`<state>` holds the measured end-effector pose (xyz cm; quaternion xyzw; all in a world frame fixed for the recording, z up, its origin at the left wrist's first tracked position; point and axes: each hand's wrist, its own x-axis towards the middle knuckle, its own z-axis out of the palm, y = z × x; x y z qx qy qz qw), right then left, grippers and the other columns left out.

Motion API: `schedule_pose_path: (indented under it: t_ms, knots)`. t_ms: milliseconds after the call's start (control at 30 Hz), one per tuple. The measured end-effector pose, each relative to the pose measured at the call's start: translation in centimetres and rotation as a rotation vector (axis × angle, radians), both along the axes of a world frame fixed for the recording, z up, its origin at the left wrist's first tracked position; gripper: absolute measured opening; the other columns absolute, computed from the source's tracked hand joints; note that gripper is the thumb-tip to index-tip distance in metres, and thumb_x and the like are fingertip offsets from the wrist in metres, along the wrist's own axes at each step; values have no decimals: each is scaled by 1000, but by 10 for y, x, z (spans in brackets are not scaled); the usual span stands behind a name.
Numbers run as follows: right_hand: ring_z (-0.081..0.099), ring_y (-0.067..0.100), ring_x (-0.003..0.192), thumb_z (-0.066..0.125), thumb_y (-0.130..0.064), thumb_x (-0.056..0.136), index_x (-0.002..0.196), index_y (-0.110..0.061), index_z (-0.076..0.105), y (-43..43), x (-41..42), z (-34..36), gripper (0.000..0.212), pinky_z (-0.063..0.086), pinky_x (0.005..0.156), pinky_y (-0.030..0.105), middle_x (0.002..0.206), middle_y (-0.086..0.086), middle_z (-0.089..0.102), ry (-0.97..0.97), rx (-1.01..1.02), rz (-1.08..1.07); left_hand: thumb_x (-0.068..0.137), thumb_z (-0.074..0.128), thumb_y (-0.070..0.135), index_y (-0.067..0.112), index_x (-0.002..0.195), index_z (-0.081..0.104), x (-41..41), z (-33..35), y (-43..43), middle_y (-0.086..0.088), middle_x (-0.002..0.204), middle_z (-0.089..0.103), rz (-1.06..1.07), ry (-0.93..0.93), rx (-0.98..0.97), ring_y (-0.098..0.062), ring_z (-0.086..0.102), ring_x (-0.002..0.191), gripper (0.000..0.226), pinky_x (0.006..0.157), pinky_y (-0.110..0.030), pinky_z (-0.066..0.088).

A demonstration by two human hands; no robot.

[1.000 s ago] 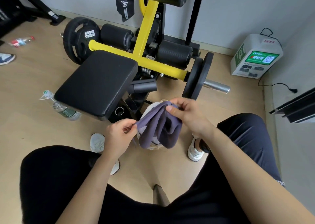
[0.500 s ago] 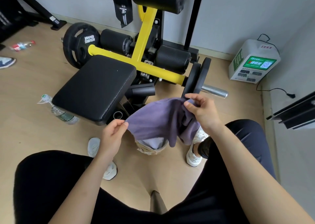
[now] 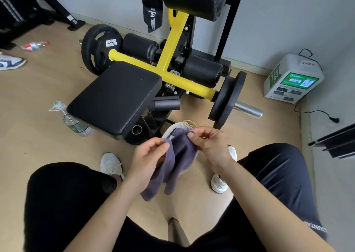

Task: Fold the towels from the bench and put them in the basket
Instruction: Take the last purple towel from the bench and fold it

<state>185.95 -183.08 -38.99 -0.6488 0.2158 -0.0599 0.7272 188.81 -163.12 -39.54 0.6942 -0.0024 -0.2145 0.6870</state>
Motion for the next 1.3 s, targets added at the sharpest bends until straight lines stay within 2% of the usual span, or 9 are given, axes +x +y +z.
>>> schedule_pose_path:
  t_ms: [100, 167, 233, 367, 567, 733, 967, 1167, 1300]
  knots:
    - [65, 14, 69, 73, 4, 83, 89, 4, 71, 13, -2, 1, 6, 53, 70, 24, 78, 12, 70, -25, 62, 6, 82, 71, 29, 19, 94, 77, -5, 0, -4, -12, 100, 77, 32, -20, -28, -35, 71, 103, 16, 100, -57, 51]
    - [67, 14, 72, 73, 4, 84, 89, 3, 72, 20, -4, -1, 6, 54, 75, 27, 80, 12, 72, -19, 77, 46, 82, 71, 27, 16, 94, 77, -6, 0, -4, -14, 97, 76, 52, -12, -46, -30, 71, 93, 18, 97, -60, 52]
    - [69, 17, 78, 74, 1, 85, 90, -1, 75, 25, -5, -3, 6, 56, 84, 33, 83, 13, 75, -20, 22, 89, 82, 72, 23, 15, 94, 78, -6, -3, -4, -17, 97, 77, 68, -2, -59, -26, 70, 91, 16, 96, -60, 53]
    - [72, 17, 85, 72, -2, 87, 96, -2, 77, 28, -7, -4, 10, 56, 90, 34, 91, 14, 77, -40, -138, 157, 93, 72, 5, 8, 102, 78, -5, -7, -3, -17, 100, 78, 83, -29, -42, -38, 73, 98, 12, 95, -58, 56]
    - [71, 15, 103, 62, 0, 93, 107, -8, 77, 30, -10, -2, 22, 53, 101, 31, 104, 5, 77, -14, -225, 233, 89, 73, -2, 6, 102, 79, -6, -6, -4, -9, 92, 80, 106, -116, 18, -16, 75, 85, 16, 82, -33, 62]
    - [71, 19, 102, 47, 16, 92, 104, -4, 76, 38, -14, 6, 37, 57, 89, 29, 109, 10, 71, -42, -31, 288, 81, 82, 1, 7, 98, 79, -5, -10, -3, -11, 89, 80, 77, -189, 10, -26, 77, 85, 18, 81, -35, 61]
    - [71, 21, 83, 54, 14, 91, 104, -9, 65, 42, -12, 6, 29, 60, 83, 37, 90, 9, 73, -89, 57, 265, 85, 78, -3, 13, 88, 77, 3, -6, 3, -4, 81, 79, 31, -226, 36, -13, 74, 77, 16, 76, -27, 59]
    - [65, 10, 86, 77, -3, 81, 103, -15, 72, 25, -8, 4, 25, 52, 77, 22, 99, -8, 63, -160, -361, 355, 84, 78, -2, 17, 85, 76, 4, 3, 15, 3, 77, 77, -47, -299, 51, -7, 70, 72, 19, 68, -21, 56]
    - [64, 5, 96, 77, -2, 82, 100, -8, 71, 25, -7, 11, 20, 46, 84, 12, 100, -4, 69, -222, -409, 471, 85, 76, 6, 16, 92, 76, 7, 9, 25, 3, 84, 78, -181, -395, 68, -12, 74, 80, 12, 72, -23, 58]
